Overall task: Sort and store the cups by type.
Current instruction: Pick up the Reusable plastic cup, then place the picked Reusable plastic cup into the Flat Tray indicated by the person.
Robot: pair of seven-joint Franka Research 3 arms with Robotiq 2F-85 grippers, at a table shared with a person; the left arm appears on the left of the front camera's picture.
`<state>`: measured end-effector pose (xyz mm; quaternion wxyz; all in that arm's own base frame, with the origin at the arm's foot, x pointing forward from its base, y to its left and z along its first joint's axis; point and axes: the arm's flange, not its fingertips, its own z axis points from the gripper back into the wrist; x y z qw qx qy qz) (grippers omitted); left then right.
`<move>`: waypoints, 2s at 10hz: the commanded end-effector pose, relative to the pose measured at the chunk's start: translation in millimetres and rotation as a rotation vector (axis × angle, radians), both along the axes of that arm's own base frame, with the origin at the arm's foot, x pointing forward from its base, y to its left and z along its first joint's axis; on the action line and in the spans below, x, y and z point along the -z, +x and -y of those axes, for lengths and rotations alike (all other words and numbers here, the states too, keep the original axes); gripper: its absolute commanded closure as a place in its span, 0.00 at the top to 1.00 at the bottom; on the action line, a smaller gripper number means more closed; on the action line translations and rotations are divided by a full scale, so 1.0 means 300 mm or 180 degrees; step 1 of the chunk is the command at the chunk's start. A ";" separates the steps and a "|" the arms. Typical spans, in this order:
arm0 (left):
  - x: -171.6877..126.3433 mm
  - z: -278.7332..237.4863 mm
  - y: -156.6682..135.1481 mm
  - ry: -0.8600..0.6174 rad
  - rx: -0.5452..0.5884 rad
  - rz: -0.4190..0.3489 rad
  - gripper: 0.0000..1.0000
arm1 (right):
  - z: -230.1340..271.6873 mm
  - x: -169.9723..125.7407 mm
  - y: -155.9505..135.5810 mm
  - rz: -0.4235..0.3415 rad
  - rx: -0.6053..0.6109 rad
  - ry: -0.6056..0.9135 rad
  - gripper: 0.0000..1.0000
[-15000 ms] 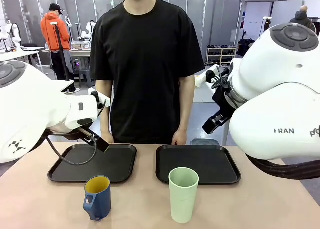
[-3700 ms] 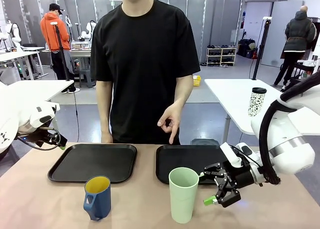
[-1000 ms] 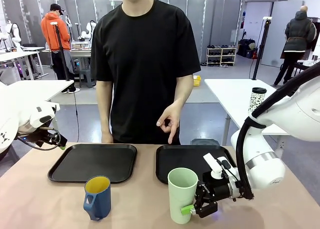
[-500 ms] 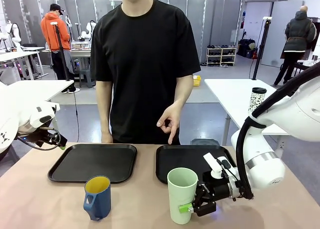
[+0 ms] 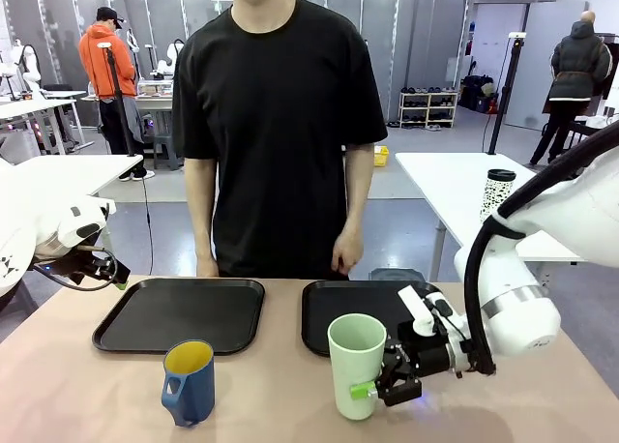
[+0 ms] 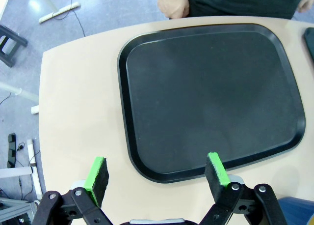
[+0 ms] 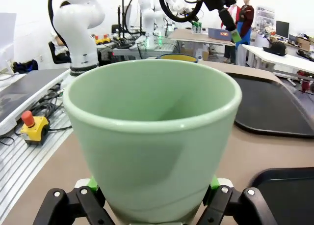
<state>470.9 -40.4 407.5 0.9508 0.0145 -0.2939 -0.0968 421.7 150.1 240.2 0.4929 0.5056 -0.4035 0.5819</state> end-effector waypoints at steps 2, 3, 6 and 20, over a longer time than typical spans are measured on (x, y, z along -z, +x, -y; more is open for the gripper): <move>-0.001 -0.004 0.001 0.0003 0.0011 0.0005 1.00 | 0.020 -0.168 -0.020 0.0157 0.0133 -0.0198 0.49; -0.001 -0.004 0.001 0.0003 0.0011 0.0005 1.00 | 0.030 -0.194 -0.016 0.0166 0.0137 -0.0235 0.49; -0.001 -0.004 0.001 0.0003 0.0011 0.0005 1.00 | 0.065 -0.220 0.005 0.0201 0.0208 -0.0265 0.49; -0.001 -0.004 0.001 0.0003 0.0011 0.0005 1.00 | 0.041 -0.215 0.004 0.0254 0.0158 -0.0176 0.49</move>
